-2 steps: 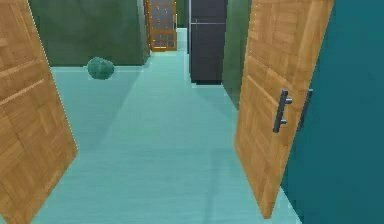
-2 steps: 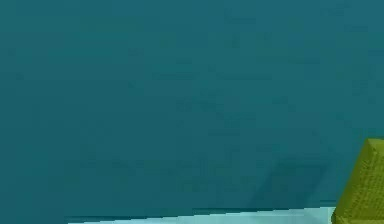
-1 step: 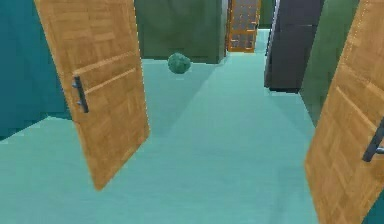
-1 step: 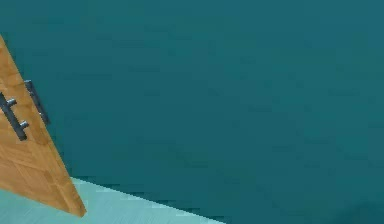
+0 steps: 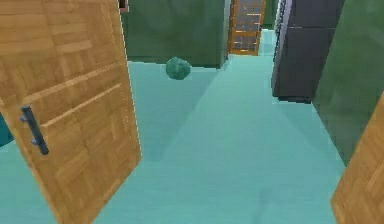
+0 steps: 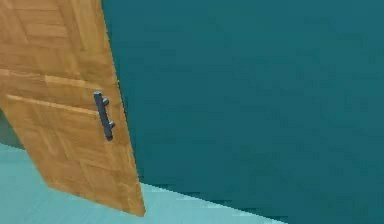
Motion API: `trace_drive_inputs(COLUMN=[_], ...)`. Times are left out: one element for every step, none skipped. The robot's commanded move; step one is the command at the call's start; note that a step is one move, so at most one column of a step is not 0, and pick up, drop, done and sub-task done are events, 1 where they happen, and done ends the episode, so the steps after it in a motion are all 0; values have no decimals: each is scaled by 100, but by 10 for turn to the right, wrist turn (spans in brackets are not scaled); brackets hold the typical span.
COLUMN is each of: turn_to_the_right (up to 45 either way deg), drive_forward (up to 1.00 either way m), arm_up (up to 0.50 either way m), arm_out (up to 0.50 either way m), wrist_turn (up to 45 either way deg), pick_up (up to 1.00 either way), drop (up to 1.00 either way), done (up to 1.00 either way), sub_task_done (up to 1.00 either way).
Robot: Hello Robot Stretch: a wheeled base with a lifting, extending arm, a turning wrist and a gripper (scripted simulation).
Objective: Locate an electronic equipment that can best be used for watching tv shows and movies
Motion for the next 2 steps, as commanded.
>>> trace_drive_inputs(turn_to_the_right=[-450, -240], drive_forward=[0, 0], arm_up=[0, 0], arm_out=[0, 0], wrist_turn=[0, 0], pick_up=[0, 0], drop=[0, 0], done=[0, 0], sub_task_done=[0, 0])
